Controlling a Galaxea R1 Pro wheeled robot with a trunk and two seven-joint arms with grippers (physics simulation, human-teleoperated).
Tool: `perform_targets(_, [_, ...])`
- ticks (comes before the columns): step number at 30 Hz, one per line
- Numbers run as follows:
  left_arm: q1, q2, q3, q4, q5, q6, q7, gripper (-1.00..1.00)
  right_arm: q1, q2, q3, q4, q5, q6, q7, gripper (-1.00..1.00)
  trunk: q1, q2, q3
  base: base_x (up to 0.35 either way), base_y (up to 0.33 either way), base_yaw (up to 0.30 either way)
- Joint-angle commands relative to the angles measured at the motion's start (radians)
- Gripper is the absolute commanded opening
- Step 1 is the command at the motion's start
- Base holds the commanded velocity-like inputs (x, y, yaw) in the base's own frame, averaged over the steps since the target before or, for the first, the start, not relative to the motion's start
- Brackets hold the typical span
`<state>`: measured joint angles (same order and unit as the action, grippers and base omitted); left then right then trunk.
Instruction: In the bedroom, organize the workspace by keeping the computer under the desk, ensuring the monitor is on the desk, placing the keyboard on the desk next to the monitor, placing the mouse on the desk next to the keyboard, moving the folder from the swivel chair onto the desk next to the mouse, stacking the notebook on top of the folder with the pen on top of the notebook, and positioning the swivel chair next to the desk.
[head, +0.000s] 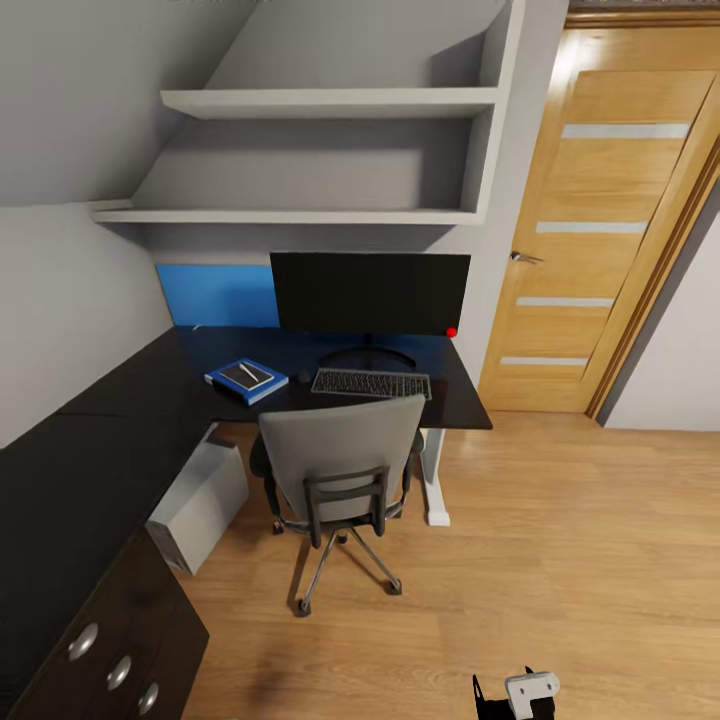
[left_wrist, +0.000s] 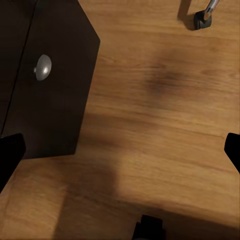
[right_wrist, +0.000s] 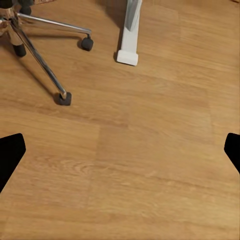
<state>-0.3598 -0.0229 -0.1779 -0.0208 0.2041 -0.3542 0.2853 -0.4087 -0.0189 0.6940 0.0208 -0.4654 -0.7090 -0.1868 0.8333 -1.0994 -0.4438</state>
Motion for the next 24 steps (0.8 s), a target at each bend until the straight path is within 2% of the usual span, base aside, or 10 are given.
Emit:
perform_targets(1, [-0.001,0.000,-0.009,0.001,0.009,-0.003,0.003,1.00,-0.001,0.000,0.009,0.002,-0.002,-0.003,-0.005,1.00,-0.004,0.007,0.002,0.000,0.000,0.000])
perform_targets(12, [-0.001,0.005,-0.008,0.001,0.009,-0.003,0.004,1.00,-0.001,0.000,0.009,0.002,-0.002,-0.003,-0.005,1.00,-0.046,0.084,0.037,0.000,0.000,0.000])
perform_targets(24, [-0.001,0.010,-0.008,0.001,0.009,0.007,0.001,1.00,-0.001,0.000,0.009,0.002,-0.002,-0.003,-0.005,1.00,-0.046,0.084,0.037,0.000,0.000,0.000])
